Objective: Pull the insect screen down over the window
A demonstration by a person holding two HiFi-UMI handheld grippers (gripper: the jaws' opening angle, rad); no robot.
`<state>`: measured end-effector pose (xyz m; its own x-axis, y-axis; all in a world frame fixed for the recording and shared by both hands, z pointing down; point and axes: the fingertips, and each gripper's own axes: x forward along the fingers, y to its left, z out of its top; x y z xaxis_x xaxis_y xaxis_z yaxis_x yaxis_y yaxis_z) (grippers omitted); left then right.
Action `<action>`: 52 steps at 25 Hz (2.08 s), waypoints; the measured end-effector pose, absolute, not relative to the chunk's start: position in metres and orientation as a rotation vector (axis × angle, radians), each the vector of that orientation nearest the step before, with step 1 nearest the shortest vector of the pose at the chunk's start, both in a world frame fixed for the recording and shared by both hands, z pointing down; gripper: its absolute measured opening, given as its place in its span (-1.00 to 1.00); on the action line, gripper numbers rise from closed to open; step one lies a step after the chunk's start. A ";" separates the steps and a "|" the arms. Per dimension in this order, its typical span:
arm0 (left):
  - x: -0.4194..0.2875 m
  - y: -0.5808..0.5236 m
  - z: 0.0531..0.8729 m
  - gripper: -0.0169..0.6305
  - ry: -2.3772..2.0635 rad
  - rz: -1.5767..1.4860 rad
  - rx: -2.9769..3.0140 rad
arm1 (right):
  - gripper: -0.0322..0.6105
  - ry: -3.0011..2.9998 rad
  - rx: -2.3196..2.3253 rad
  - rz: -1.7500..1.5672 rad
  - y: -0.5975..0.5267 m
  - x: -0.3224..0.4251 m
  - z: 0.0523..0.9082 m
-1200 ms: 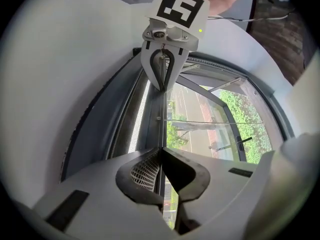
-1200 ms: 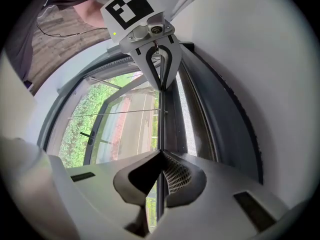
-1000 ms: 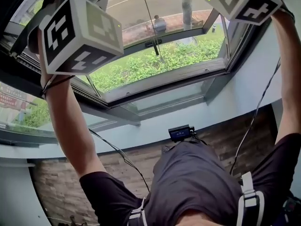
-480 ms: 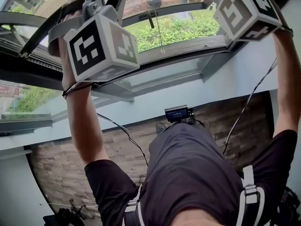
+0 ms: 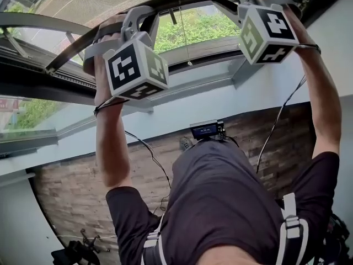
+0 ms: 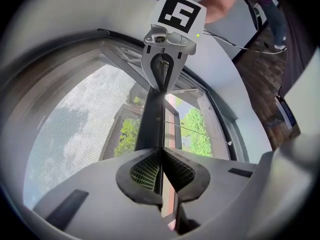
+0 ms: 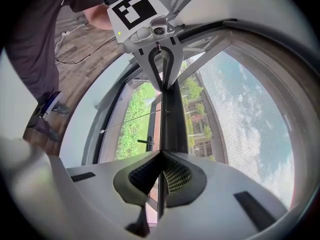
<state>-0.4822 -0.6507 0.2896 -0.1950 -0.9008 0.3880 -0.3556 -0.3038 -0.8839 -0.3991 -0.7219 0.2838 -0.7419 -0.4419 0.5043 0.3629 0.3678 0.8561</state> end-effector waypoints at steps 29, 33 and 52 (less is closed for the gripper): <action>-0.473 -0.648 0.502 -0.88 1.463 -1.679 -1.927 | -0.84 -1.879 -0.083 -1.190 -0.718 -0.388 0.493; -0.478 -0.644 0.522 -0.88 1.463 -1.697 -1.989 | -0.84 -1.874 -0.113 -1.164 -0.717 -0.395 0.517; -0.489 -0.644 0.657 -0.88 1.551 -1.753 -2.098 | -0.84 -1.829 -0.134 -1.071 -0.715 -0.410 0.648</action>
<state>-0.4893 -0.6435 0.6573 -0.1086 -0.6577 0.7454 -0.6596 -0.5133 -0.5490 -0.4099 -0.7148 0.6478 -0.5193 -0.3462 0.7813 0.5117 0.6063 0.6088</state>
